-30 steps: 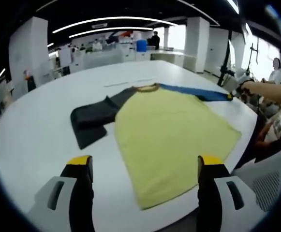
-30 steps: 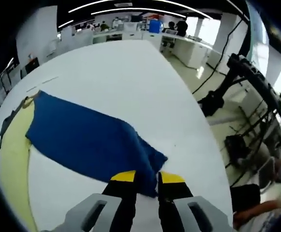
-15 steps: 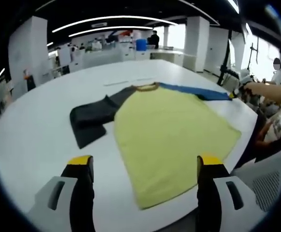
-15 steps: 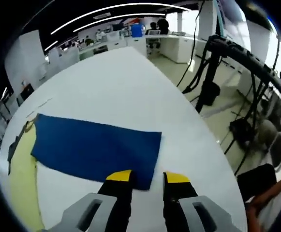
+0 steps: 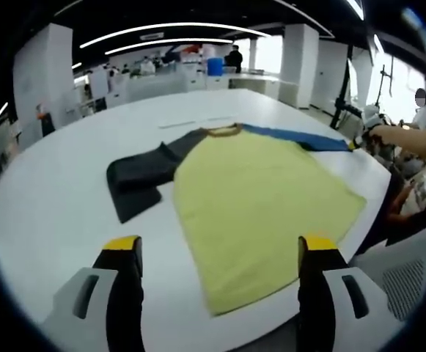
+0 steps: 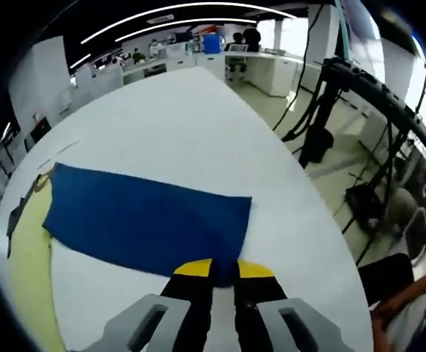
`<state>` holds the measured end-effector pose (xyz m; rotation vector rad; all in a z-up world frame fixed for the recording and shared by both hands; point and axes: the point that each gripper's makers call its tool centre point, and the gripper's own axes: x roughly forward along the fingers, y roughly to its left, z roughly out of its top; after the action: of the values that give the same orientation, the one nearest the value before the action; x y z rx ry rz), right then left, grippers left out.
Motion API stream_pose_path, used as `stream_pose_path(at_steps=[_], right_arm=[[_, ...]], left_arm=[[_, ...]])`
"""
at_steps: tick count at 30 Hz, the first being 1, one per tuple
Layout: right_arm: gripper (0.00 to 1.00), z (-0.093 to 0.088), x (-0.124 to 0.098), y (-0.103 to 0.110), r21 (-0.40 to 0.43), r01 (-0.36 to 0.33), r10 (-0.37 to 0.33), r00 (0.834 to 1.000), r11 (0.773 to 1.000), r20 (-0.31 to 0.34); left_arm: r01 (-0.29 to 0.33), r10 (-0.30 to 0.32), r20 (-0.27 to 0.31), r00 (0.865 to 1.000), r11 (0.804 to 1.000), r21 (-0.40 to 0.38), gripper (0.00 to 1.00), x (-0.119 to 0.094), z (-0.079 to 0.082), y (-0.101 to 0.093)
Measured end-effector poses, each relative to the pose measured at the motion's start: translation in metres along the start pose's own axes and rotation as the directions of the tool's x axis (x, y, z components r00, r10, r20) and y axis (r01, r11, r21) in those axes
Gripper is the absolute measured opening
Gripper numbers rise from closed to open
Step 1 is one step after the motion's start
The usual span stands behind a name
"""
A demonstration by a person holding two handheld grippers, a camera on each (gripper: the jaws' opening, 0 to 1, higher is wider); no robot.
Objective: Fold the garment on the visible template until the final outline fits inside the template.
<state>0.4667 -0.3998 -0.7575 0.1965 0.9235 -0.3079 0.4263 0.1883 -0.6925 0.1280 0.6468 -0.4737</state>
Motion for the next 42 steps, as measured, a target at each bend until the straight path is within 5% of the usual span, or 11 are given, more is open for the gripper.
stream_pose_path(at_steps=[13, 19, 42], right_arm=[[0.0, 0.002, 0.004, 0.002, -0.011, 0.007, -0.007, 1.0, 1.0, 0.005], [0.0, 0.004, 0.002, 0.002, 0.055, -0.017, 0.016, 1.0, 0.998, 0.016], [0.0, 0.054, -0.024, 0.048, 0.015, -0.144, 0.141, 0.981, 0.989, 0.136]], left_arm=[[-0.007, 0.007, -0.008, 1.0, 1.0, 0.02, 0.85, -0.001, -0.002, 0.001], [-0.006, 0.007, -0.004, 1.0, 1.0, 0.017, 0.86, -0.002, -0.001, 0.002], [0.012, -0.012, 0.007, 1.0, 1.0, 0.017, 0.9, -0.003, -0.002, 0.0]])
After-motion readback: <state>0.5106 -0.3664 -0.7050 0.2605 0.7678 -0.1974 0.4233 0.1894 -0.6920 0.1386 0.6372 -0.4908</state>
